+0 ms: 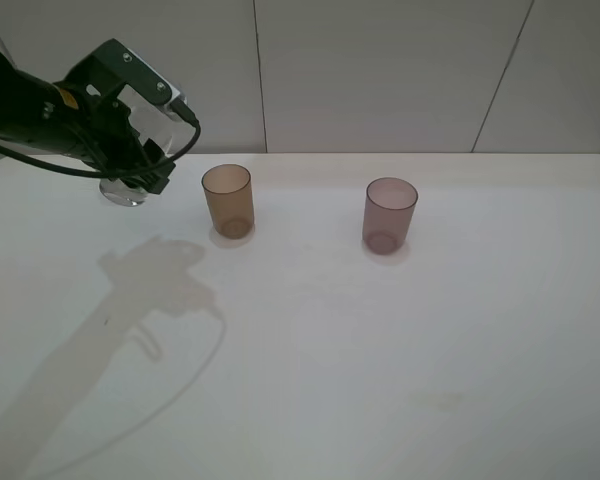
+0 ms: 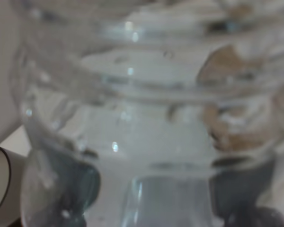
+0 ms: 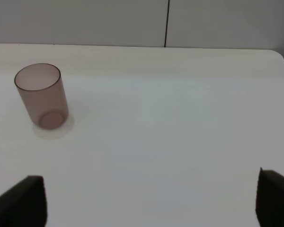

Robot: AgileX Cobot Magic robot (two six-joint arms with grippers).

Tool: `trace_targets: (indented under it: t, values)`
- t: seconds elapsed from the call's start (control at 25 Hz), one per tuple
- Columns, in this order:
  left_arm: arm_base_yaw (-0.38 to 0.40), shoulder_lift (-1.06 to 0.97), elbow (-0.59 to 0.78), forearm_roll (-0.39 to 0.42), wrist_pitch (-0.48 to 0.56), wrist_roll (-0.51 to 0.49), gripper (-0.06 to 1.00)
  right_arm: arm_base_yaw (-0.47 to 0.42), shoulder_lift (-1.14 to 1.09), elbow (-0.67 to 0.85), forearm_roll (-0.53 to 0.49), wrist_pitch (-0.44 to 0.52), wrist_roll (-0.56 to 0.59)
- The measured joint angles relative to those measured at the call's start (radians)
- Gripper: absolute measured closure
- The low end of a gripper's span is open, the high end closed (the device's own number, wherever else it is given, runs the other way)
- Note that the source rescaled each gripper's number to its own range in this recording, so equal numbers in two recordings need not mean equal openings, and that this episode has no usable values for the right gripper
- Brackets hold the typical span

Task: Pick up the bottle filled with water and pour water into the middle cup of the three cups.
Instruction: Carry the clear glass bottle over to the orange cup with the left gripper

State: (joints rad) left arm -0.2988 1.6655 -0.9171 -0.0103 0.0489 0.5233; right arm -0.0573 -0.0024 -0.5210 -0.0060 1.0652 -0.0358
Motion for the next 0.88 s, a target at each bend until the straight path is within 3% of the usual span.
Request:
trace_targets:
  t: [0.12, 0.44, 0.68, 0.88]
  values:
    - [-0.005, 0.037, -0.05, 0.054, 0.12, 0.0, 0.93, 0.0, 0.0, 0.0, 0.0, 0.0, 0.0]
    - [-0.01, 0.081, -0.128, 0.173, 0.287, 0.0, 0.93, 0.0, 0.0, 0.0, 0.0, 0.0, 0.0]
    - [-0.018, 0.121, -0.236, 0.265, 0.471, 0.001, 0.93, 0.0, 0.0, 0.0, 0.0, 0.0, 0.0]
    - [-0.043, 0.165, -0.309, 0.304, 0.546, 0.001, 0.93, 0.0, 0.0, 0.0, 0.0, 0.0, 0.0]
